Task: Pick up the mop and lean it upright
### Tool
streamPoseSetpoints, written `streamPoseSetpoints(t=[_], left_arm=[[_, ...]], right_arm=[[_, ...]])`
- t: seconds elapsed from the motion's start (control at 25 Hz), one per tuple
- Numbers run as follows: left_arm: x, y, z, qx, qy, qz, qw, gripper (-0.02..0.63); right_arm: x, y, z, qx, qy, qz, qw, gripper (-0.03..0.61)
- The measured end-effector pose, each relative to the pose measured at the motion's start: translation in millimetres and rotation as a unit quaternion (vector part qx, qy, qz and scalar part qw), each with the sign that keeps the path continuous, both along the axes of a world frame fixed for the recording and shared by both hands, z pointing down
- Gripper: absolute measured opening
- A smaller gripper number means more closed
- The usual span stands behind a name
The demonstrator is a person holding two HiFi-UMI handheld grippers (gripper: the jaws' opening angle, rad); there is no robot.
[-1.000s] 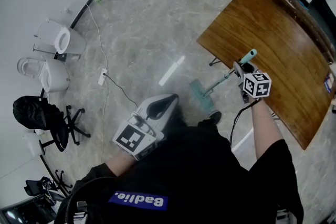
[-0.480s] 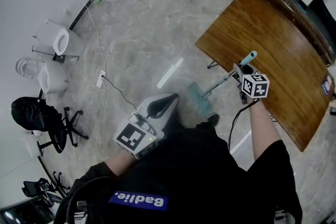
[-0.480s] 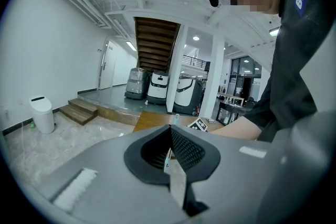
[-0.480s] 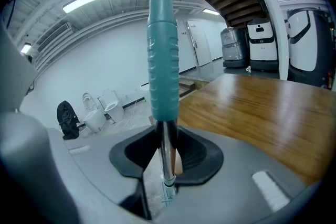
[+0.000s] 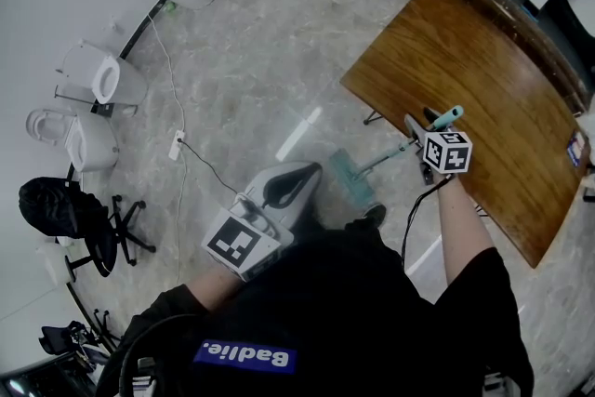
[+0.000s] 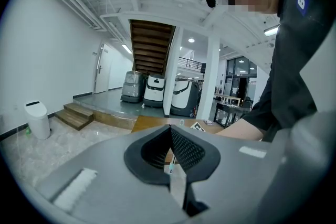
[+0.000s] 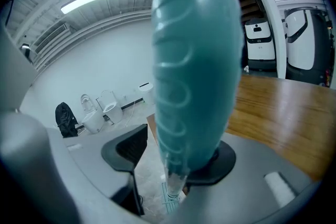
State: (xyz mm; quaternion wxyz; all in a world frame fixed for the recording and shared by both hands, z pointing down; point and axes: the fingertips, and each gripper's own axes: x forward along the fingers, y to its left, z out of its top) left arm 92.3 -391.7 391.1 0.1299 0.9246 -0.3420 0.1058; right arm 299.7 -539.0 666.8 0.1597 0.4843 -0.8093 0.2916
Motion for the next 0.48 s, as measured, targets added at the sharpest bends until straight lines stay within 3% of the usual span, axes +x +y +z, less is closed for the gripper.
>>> streamPoseSetpoints(t=[0.48], left_arm=[[1,4,4,-0.009,-0.004,0.005,0.9999,0.017]], right_arm=[[20,5,12,-0.005,-0.005,0.032,0.999,0.368]])
